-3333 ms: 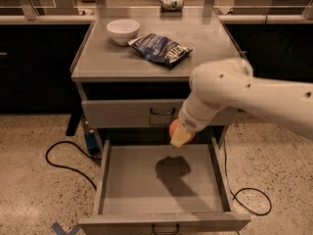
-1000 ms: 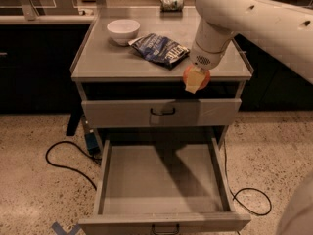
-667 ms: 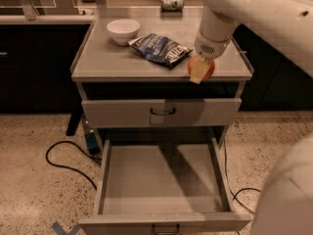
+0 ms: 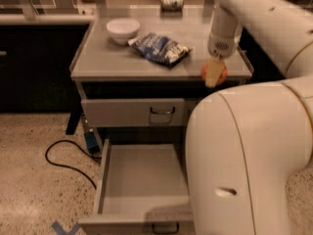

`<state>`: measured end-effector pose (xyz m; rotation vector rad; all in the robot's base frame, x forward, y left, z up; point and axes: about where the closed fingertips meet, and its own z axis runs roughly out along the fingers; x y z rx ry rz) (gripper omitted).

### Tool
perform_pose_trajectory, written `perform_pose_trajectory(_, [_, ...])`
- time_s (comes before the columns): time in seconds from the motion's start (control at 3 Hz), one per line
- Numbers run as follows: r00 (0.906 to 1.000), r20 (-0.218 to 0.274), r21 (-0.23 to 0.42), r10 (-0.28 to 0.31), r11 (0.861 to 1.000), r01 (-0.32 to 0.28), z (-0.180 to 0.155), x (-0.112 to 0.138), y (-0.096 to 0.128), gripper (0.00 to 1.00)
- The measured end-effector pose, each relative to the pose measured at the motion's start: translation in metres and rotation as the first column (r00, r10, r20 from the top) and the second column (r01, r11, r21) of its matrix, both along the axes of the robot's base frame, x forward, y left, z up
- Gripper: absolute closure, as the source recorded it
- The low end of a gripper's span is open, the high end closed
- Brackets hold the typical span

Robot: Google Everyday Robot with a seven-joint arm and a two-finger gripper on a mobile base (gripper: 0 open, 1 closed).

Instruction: Pick apple from middle drawer and place on counter

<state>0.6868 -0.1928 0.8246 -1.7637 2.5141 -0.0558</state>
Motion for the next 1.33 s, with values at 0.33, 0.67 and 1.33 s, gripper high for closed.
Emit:
perform_pose_trajectory(0.33, [1.0000,0.000,0.000,0.000,1.000,0.000,0.001,0.000,0.000,1.00])
perform_pose_trajectory(0.67, [0.9996,0.021,-0.002,0.017,1.000,-0.017,0.011,0.015,0.003,1.00])
perform_pose_trajectory(1.33, [0.9995,-0.019,-0.016,0.027,1.000,-0.027,0.007,0.028,0.015,1.00])
